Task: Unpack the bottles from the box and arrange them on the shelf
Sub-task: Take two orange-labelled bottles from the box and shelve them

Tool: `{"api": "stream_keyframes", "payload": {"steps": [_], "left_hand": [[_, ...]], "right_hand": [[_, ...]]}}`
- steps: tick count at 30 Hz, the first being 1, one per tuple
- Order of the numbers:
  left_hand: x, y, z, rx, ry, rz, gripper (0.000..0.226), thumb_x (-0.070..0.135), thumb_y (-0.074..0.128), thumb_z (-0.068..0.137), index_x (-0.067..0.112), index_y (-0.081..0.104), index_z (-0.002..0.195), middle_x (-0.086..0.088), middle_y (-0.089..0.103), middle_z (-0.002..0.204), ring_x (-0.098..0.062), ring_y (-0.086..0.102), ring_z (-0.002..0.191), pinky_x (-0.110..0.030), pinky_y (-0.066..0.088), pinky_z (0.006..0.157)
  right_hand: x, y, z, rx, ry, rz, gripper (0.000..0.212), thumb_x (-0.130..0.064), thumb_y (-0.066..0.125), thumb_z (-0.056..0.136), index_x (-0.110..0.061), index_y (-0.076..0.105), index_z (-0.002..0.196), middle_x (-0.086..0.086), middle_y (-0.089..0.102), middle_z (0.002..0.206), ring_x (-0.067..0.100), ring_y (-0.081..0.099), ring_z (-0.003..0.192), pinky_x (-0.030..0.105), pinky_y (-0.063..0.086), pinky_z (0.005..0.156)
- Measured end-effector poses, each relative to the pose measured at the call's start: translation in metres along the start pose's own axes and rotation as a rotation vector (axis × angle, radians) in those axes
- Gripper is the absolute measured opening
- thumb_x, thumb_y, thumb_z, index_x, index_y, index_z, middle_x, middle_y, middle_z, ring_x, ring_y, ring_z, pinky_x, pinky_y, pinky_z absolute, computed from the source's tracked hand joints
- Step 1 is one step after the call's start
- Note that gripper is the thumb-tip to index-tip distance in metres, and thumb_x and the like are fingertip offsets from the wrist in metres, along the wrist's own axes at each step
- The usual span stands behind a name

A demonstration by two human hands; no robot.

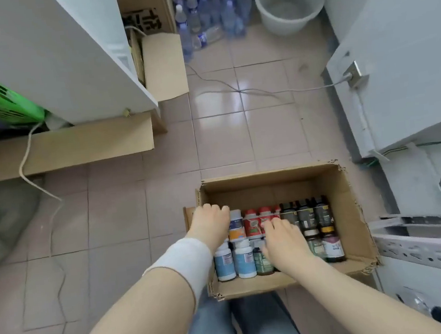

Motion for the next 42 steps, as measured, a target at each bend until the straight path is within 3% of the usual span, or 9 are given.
{"api": "stream_keyframes", "payload": {"steps": [7, 12, 17, 24, 27, 32, 36, 38, 42], "left_hand": [[-0.008, 0.061, 0.116, -0.123, 0.093, 0.190, 0.045, 0.026, 0.050, 0.095, 0.007, 0.040, 0.134, -0.014, 0.048, 0.133, -0.030, 0.043, 0.124, -0.035, 0.036, 0.100], [-0.008, 0.086, 0.146, -0.292, 0.189, 0.269, 0.044, 0.023, 0.053, 0.093, 0.009, 0.044, 0.134, -0.010, 0.048, 0.137, -0.029, 0.041, 0.128, -0.036, 0.033, 0.106], [-0.012, 0.080, 0.148, -0.359, 0.150, 0.062, 0.061, 0.036, 0.069, 0.082, 0.007, 0.047, 0.131, -0.010, 0.055, 0.129, -0.029, 0.052, 0.118, -0.036, 0.045, 0.096], [-0.005, 0.085, 0.142, -0.367, -0.022, -0.425, 0.076, 0.025, 0.078, 0.075, 0.006, 0.036, 0.136, -0.016, 0.046, 0.134, -0.031, 0.050, 0.120, -0.035, 0.044, 0.094], [-0.003, 0.088, 0.138, -0.338, -0.084, -0.576, 0.073, 0.021, 0.076, 0.076, 0.007, 0.036, 0.136, -0.013, 0.050, 0.133, -0.028, 0.052, 0.119, -0.031, 0.045, 0.090], [0.001, 0.066, 0.116, -0.170, -0.035, -0.818, 0.063, 0.018, 0.075, 0.073, 0.016, 0.044, 0.127, -0.009, 0.057, 0.121, -0.024, 0.055, 0.109, -0.027, 0.045, 0.084], [0.005, 0.018, 0.070, -0.037, 0.031, -1.122, 0.058, 0.014, 0.074, 0.075, 0.025, 0.045, 0.125, -0.001, 0.059, 0.102, -0.019, 0.060, 0.098, -0.029, 0.052, 0.083], [0.007, -0.009, 0.039, -0.017, 0.067, -1.271, 0.058, 0.014, 0.073, 0.079, 0.027, 0.043, 0.126, 0.006, 0.056, 0.096, -0.009, 0.062, 0.088, -0.020, 0.054, 0.075], [0.008, -0.059, -0.019, 0.062, 0.149, -1.405, 0.062, 0.019, 0.069, 0.083, 0.024, 0.038, 0.135, 0.002, 0.056, 0.120, -0.011, 0.060, 0.102, -0.021, 0.052, 0.083]], "right_hand": [[0.006, 0.084, 0.116, -0.147, 0.068, 0.382, 0.062, -0.050, 0.052, 0.087, -0.008, 0.042, 0.131, 0.012, 0.050, 0.130, 0.027, 0.046, 0.122, 0.033, 0.038, 0.099], [0.001, 0.125, 0.153, -0.146, 0.118, 0.575, 0.069, -0.067, 0.058, 0.063, -0.015, 0.059, 0.109, 0.008, 0.063, 0.107, 0.028, 0.059, 0.103, 0.036, 0.049, 0.083], [0.001, 0.120, 0.149, -0.097, 0.178, 0.866, 0.047, -0.034, 0.073, 0.074, -0.007, 0.058, 0.109, 0.001, 0.062, 0.101, 0.016, 0.059, 0.094, 0.026, 0.043, 0.073], [0.037, 0.100, 0.129, -0.022, 0.220, 1.113, 0.025, -0.023, 0.072, 0.079, -0.021, 0.054, 0.096, -0.007, 0.058, 0.089, 0.004, 0.054, 0.077, 0.018, 0.041, 0.064], [0.053, 0.094, 0.123, -0.035, 0.226, 1.188, 0.026, -0.025, 0.071, 0.080, -0.024, 0.053, 0.098, -0.012, 0.057, 0.086, -0.007, 0.051, 0.075, 0.010, 0.039, 0.064], [0.070, 0.082, 0.103, 0.008, 0.263, 1.311, 0.039, -0.028, 0.073, 0.079, -0.018, 0.055, 0.112, 0.002, 0.065, 0.110, 0.012, 0.059, 0.096, 0.024, 0.043, 0.085], [0.074, 0.049, 0.058, 0.097, 0.264, 1.376, 0.042, -0.026, 0.072, 0.080, -0.021, 0.049, 0.115, 0.000, 0.061, 0.113, 0.012, 0.056, 0.103, 0.025, 0.040, 0.087], [0.075, 0.026, 0.028, 0.166, 0.264, 1.374, 0.048, -0.026, 0.071, 0.080, -0.018, 0.049, 0.121, -0.002, 0.058, 0.113, 0.011, 0.053, 0.105, 0.025, 0.039, 0.088], [0.069, -0.017, -0.040, 0.331, 0.273, 1.413, 0.054, -0.026, 0.070, 0.081, -0.012, 0.047, 0.128, -0.001, 0.056, 0.115, 0.013, 0.051, 0.109, 0.025, 0.038, 0.090]]}}
Point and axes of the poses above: each hand's wrist, its own z-axis towards the middle knuckle, its own y-axis out of the palm, x = y × z, the point moved 3 cm from there along z, towards the middle knuckle
